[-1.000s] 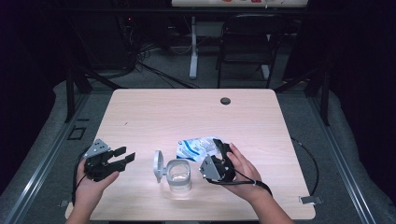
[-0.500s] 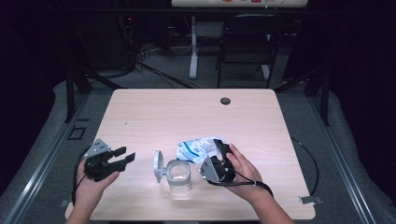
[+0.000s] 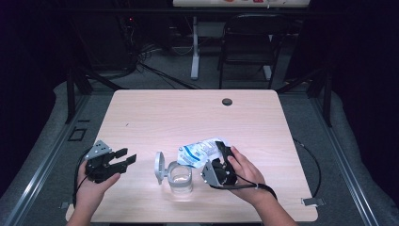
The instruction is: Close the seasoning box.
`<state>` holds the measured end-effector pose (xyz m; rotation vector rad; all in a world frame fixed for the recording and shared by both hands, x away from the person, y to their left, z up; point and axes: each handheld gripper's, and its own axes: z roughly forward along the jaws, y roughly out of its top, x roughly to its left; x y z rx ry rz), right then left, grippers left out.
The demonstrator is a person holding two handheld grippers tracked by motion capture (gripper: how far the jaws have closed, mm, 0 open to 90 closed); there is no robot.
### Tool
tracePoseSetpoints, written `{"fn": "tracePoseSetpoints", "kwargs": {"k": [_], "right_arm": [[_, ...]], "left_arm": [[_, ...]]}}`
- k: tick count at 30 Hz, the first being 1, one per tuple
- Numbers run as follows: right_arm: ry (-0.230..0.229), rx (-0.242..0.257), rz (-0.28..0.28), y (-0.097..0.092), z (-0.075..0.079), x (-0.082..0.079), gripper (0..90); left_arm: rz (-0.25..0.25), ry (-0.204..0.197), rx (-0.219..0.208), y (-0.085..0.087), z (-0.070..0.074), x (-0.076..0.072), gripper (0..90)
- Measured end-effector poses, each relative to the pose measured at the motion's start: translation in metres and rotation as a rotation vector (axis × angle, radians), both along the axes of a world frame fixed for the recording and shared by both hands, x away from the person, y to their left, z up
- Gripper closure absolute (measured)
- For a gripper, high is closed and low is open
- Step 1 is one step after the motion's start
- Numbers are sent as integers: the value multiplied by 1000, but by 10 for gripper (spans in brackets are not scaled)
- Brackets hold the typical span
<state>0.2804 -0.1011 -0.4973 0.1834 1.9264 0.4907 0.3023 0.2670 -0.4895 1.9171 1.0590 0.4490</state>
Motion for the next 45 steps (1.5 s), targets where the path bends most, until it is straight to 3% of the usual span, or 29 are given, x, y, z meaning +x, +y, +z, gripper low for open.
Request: {"fn": "tracePoseSetpoints", "kwargs": {"k": [17,20,21,24,31,41,45], "right_arm": [[-31,-73,13,2,-7,1,486],[-39,-122,-4,2,-6,0,488],[-40,-103,7,3,-8,1,489],[-43,-141,2,3,-10,1,491],[-54,-180,12,3,-14,2,492],[-60,-180,9,3,-16,4,493],[-65,-214,3,3,-16,3,493]], "left_arm": [[0,1,-1,0,0,0,523],[1,2,-2,0,0,0,524],[1,2,-2,0,0,0,524],[1,2,-1,0,0,0,523],[0,2,2,1,0,0,524],[0,1,2,1,0,0,524],[2,2,1,1,0,0,523]]}}
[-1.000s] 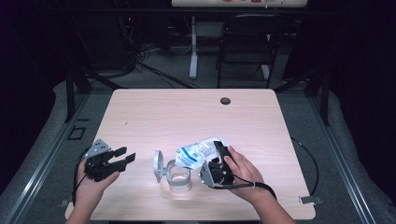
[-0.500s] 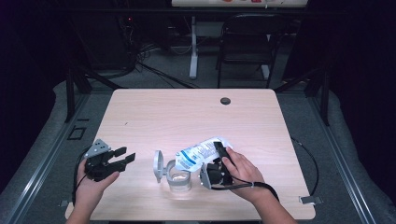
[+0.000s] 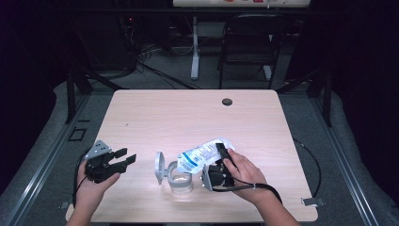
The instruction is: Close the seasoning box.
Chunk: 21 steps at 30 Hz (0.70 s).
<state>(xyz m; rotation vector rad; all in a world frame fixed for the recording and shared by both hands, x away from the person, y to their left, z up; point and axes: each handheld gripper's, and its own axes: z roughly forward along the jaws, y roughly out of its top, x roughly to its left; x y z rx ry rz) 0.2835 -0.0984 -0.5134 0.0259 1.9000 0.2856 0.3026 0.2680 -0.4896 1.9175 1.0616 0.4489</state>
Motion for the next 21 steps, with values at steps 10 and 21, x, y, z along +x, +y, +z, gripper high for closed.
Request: {"fn": "tracePoseSetpoints", "kwargs": {"k": [10,21], "right_arm": [[-7,-23,3,0,0,1,495],[-5,-46,3,1,0,0,497]], "left_arm": [[0,0,0,0,0,0,524],[-2,-1,0,0,0,0,523]]}}
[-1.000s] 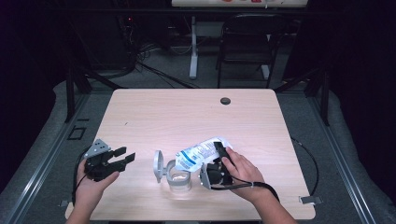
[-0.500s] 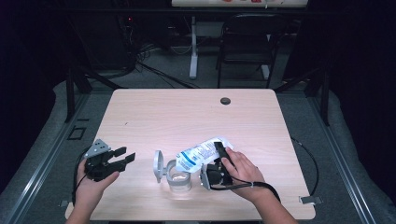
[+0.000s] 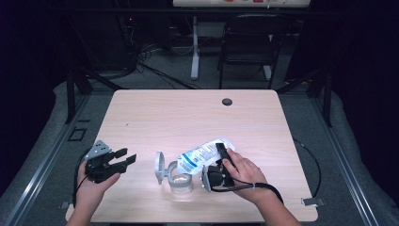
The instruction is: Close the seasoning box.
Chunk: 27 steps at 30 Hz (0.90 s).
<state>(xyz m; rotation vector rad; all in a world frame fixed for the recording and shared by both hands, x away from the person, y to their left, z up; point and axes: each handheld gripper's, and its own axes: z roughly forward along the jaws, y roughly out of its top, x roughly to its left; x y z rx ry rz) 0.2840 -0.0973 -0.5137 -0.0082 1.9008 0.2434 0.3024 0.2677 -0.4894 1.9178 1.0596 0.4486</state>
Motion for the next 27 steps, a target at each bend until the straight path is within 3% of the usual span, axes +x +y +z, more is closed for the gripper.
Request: {"fn": "tracePoseSetpoints", "kwargs": {"k": [27], "right_arm": [[-15,-33,4,3,2,1,500]], "left_arm": [[4,5,-1,1,0,0,523]]}}
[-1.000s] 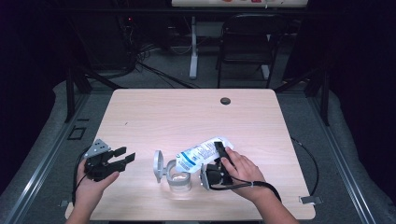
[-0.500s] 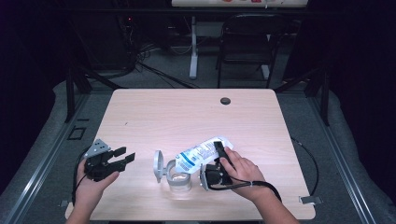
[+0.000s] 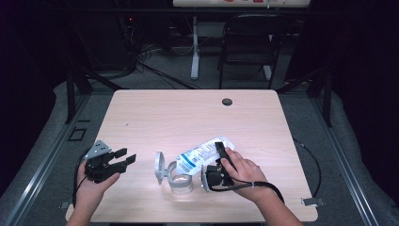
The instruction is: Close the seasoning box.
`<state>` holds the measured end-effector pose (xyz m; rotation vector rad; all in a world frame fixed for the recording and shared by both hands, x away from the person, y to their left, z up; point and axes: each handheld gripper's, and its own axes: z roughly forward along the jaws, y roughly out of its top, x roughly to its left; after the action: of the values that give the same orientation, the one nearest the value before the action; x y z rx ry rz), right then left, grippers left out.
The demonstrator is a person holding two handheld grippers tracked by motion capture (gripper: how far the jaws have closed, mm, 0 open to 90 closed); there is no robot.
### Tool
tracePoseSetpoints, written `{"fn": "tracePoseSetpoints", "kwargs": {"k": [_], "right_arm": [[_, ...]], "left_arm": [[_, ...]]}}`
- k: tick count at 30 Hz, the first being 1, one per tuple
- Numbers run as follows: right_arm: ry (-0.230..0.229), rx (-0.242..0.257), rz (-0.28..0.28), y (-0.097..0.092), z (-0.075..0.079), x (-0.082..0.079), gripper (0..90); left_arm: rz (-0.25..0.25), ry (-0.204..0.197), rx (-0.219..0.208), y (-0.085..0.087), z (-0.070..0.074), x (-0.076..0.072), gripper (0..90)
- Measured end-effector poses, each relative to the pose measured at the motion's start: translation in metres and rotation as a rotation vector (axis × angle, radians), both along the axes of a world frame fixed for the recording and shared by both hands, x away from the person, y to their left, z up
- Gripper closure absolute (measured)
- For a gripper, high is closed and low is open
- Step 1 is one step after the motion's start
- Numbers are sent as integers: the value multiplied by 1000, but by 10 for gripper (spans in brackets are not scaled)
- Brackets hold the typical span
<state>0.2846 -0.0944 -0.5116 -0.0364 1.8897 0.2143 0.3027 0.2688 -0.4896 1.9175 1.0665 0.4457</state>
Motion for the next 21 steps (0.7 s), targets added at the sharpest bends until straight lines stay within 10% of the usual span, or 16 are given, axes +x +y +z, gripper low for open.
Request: {"fn": "tracePoseSetpoints", "kwargs": {"k": [21], "right_arm": [[-8,-24,16,3,0,1,502]], "left_arm": [[1,-2,-1,1,0,0,523]]}}
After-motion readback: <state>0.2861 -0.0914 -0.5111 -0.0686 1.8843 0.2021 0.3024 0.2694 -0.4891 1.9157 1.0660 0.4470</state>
